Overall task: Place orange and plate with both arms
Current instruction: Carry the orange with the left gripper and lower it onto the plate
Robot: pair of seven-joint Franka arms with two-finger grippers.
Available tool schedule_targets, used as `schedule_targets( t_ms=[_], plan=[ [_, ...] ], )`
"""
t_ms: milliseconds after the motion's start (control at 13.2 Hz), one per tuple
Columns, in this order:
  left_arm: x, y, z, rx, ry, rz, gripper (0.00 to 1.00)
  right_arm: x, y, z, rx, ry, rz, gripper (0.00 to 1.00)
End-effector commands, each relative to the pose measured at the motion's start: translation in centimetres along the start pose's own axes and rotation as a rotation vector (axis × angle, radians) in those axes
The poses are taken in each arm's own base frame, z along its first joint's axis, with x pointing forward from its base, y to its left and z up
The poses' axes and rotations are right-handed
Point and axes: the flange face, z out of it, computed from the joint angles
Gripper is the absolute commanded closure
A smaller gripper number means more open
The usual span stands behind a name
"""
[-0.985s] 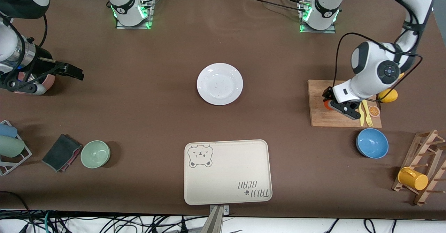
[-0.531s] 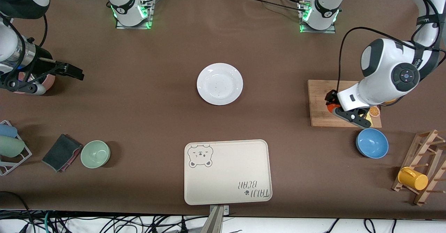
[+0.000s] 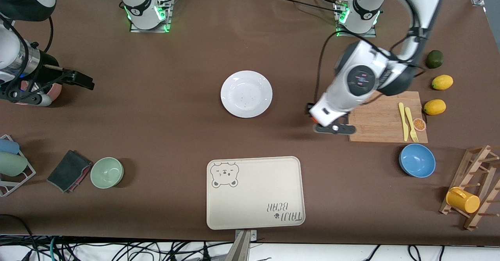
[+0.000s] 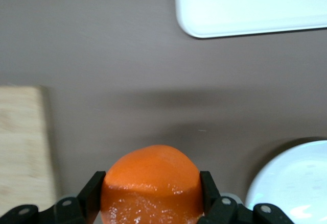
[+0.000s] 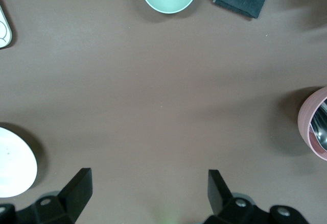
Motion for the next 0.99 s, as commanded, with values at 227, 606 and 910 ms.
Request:
schedule_targets(
  t_ms=[227,606,910],
  plan=[
    [-3.6,10.0,3.1,-0.177,-0.138,-0.128,0.78,-0.2,0.0,-0.2,0.014,-0.008,-0.01,0.0],
    [-6.8,17.3,10.8,-0.222,-0.097,-0.193,0.77,-0.2,0.0,-0.2,0.014,-0.008,-0.01,0.0],
    [-7.7,18.1,13.9,-0.204,-0.119,-0.192,0.66,-0.2,0.0,-0.2,0.014,-0.008,-0.01,0.0]
  ],
)
